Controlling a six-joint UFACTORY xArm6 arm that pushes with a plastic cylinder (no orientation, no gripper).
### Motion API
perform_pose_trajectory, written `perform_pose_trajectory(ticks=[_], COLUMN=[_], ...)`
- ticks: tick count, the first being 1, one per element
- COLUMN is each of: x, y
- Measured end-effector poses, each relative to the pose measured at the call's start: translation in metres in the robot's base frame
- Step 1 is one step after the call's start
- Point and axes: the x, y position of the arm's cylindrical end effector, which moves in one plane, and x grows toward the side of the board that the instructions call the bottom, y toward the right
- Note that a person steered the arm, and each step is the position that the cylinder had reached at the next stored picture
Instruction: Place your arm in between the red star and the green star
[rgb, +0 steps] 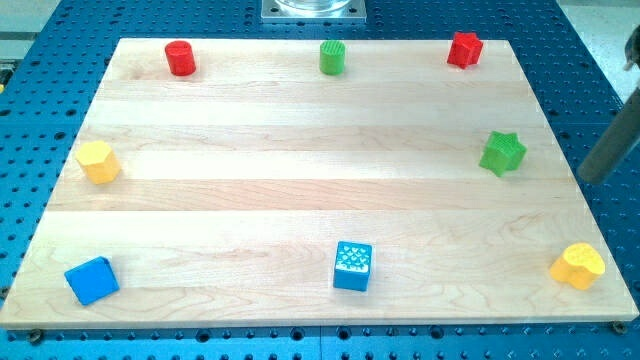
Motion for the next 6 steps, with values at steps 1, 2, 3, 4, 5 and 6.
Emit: perform_pose_trajectory(ticks=[1,2,3,4,5,6], x=[-0.024,-0.054,-0.087,-0.109,-0.118,-0.118], y=[-0.003,-0.02,-0.052,-0.087,-0.13,-0.169])
